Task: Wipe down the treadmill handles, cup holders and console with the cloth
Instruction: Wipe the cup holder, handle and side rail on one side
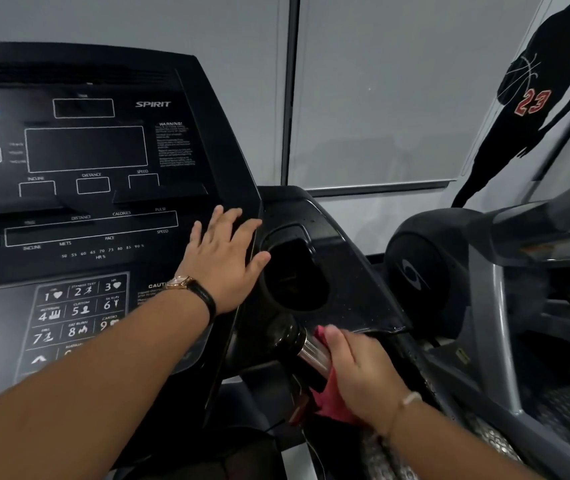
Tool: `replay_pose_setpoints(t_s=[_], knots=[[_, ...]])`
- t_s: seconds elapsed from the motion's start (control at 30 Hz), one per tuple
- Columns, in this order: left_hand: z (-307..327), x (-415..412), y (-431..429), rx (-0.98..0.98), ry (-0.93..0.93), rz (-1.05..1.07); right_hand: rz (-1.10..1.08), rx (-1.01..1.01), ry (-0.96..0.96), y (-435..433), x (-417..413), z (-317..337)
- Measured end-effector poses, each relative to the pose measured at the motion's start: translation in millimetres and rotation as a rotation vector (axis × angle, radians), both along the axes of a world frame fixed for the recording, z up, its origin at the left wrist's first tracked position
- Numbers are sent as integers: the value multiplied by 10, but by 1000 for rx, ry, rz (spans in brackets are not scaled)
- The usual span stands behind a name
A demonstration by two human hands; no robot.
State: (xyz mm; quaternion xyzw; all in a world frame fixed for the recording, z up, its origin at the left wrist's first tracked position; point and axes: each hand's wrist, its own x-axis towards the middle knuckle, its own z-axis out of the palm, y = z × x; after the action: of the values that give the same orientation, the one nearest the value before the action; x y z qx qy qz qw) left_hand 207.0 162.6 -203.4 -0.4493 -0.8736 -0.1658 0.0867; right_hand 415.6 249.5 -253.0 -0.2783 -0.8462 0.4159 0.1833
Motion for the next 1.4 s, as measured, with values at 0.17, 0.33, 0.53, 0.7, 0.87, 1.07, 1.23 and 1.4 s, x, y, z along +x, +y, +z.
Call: replay_pose_setpoints(t_s=[0.17, 0.33, 0.53, 0.7, 0.87, 1.07, 1.23, 1.4], knots=[[-21, 5, -4, 40, 30, -22, -76, 240, 28, -235, -187, 180], [-27, 0, 6, 37, 31, -23, 62, 731, 192, -321, -77, -31], [-29, -26, 20, -30, 13, -1, 82, -11, -109, -40, -163, 195], [-24, -33, 14, -35, 15, 11, -7, 551, 178, -314, 32, -108], [-19, -24, 33, -37, 15, 6, -15, 218, 303, -58, 48, -198], [-11, -27, 22, -25, 4, 4, -182, 321, 200, 329, -209, -115], [-10, -24, 15, -20, 3, -1, 252, 637, -109, 581, -419, -276], [-16, -24, 29, -18, 10, 4, 373, 872, -335, 817, -308, -233]])
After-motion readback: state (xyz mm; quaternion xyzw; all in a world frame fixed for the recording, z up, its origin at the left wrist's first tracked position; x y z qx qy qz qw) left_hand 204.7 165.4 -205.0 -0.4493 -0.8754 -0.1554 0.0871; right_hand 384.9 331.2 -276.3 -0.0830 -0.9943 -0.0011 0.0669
